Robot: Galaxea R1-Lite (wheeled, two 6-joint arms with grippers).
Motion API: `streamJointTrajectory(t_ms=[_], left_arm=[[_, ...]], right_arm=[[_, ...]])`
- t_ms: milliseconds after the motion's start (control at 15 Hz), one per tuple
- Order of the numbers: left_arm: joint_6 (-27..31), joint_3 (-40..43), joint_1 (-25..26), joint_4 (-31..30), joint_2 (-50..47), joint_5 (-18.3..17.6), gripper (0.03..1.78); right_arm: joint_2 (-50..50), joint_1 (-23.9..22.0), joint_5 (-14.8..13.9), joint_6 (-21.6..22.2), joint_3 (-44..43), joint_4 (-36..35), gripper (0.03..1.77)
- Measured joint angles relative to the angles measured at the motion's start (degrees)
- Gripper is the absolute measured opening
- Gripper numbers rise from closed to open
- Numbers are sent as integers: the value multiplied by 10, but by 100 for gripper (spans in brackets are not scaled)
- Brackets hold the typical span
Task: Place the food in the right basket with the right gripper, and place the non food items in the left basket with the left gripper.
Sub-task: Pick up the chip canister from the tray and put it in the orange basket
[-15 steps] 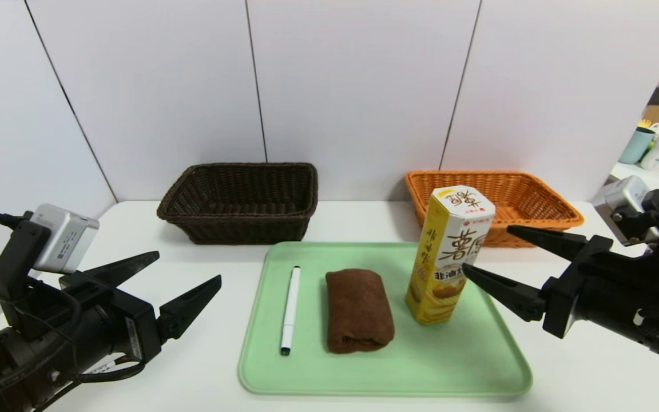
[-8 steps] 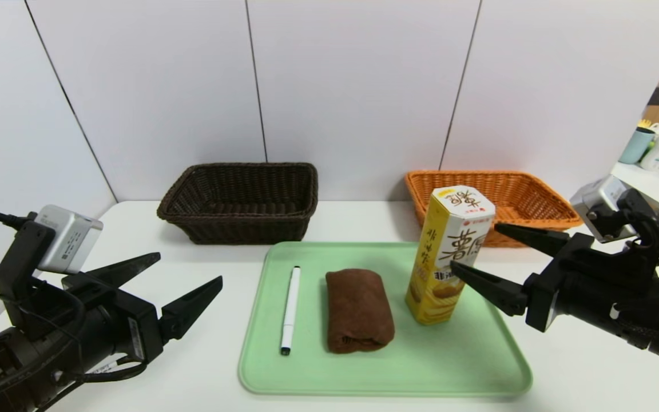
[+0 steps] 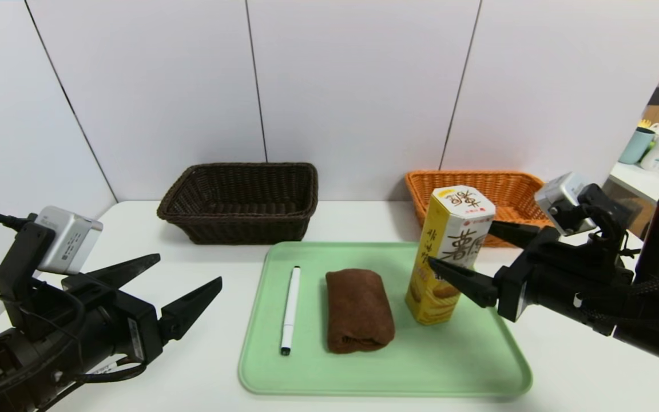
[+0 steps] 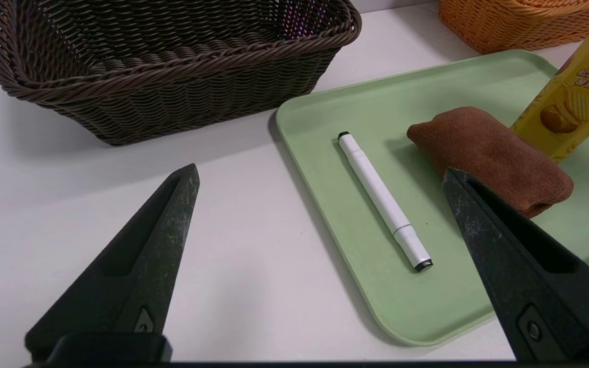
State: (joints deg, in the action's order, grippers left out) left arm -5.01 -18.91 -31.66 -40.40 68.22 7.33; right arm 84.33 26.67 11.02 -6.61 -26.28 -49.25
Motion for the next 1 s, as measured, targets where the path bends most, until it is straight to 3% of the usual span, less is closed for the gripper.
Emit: streamJointTrajectory(t_ms=[467,1000], left_arm=[[2,8,1,0,-3,-1,169],[6,33,0,0,-17,-1,169]], right_arm=[[38,0,1,-6,8,-47,170],[119,-2,1,-8,30,-168,170]])
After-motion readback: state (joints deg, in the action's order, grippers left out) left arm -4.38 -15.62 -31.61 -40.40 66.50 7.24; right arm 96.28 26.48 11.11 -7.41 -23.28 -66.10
